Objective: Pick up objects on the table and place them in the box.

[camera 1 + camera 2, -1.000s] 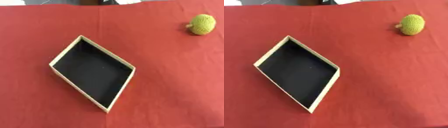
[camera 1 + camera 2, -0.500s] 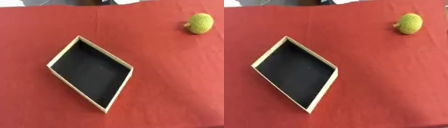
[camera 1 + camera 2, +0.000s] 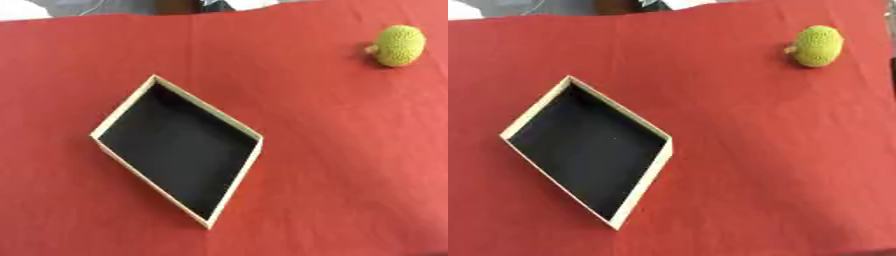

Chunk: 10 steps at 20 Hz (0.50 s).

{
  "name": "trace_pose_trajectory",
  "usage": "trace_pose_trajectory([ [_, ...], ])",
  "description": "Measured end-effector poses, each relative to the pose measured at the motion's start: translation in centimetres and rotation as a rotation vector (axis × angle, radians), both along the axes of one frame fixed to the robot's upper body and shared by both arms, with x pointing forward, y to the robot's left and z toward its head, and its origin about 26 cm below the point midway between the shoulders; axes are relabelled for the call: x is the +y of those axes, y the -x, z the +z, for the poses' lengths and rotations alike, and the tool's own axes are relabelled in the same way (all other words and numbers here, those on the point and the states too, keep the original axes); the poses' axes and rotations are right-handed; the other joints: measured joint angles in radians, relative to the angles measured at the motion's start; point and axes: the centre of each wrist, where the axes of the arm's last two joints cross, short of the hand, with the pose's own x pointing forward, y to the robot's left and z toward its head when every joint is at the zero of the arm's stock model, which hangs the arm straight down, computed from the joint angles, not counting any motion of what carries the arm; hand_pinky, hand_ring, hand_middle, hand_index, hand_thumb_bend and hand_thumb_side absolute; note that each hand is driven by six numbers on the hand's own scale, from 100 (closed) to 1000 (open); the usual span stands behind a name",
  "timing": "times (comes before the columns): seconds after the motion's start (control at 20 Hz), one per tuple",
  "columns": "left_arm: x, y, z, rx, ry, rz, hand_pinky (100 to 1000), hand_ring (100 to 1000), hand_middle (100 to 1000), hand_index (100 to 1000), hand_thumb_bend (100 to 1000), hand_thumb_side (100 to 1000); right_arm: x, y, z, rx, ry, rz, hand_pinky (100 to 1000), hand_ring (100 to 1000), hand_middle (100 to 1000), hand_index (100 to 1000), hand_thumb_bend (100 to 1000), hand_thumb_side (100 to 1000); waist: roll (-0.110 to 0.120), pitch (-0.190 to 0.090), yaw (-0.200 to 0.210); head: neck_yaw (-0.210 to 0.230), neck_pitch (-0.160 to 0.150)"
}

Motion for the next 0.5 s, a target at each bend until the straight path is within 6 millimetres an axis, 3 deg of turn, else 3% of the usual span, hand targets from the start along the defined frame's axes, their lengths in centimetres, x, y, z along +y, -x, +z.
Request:
trace_pose_trajectory([
  [0.25,0.3,-0.2,1.2,-0.009,0.004,-0.011,609,646,665,735,163,693,-2.1,-1.7,0.8,0.069,0.050,-0.158,711,828,801,892,100,796,0.000,-0.001,0.005,0.000,0.000],
  [0.3,0.3,-0.2,1.3,-0.011,0.001,-0.014,610,646,665,735,166,697,-2.6,-2.2,0.9,0.093,0.073,-0.202,721,838,809,892,100,752,0.000,-0.001,0.006,0.000,0.000],
  [0.35,0.3,-0.2,1.5,-0.013,0.001,-0.016,610,646,665,735,165,693,-3.1,-2.6,1.0,0.118,0.097,-0.244,727,843,812,892,100,800,0.000,-0.001,0.007,-0.001,0.000],
  [0.5,0.3,-0.3,1.8,-0.020,0.000,-0.026,611,647,666,735,166,694,-4.1,-4.2,0.8,0.191,0.176,-0.342,749,855,822,891,100,805,0.000,-0.002,0.012,-0.002,0.000],
])
